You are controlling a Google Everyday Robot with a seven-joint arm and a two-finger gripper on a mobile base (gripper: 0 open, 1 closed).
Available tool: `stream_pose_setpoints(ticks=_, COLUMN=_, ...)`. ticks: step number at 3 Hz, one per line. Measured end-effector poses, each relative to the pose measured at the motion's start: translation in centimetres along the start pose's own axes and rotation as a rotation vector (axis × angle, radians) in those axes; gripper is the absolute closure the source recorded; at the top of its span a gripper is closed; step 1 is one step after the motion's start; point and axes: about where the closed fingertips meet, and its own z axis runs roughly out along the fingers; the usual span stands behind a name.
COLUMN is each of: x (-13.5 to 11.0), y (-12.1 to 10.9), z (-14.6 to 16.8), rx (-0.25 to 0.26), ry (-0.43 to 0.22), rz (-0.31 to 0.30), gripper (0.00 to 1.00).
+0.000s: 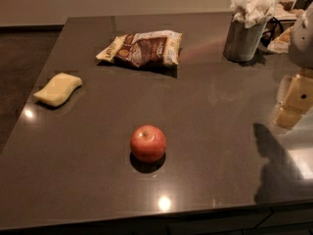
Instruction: Move brown chip bag near apple
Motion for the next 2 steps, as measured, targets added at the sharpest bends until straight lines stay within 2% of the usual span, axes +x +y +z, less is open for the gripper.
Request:
stream_pose_setpoints(ticks=1, x=-0.4, y=-0.9, z=-0.1, rx=0.005, ry=-0.005, rz=-0.005, gripper=0.0)
stream_pose_setpoints(ticks=2, x=-2.3, y=-4.3, z=1.1, rx=0.02, ry=-0.015, rz=-0.016, gripper=0.0)
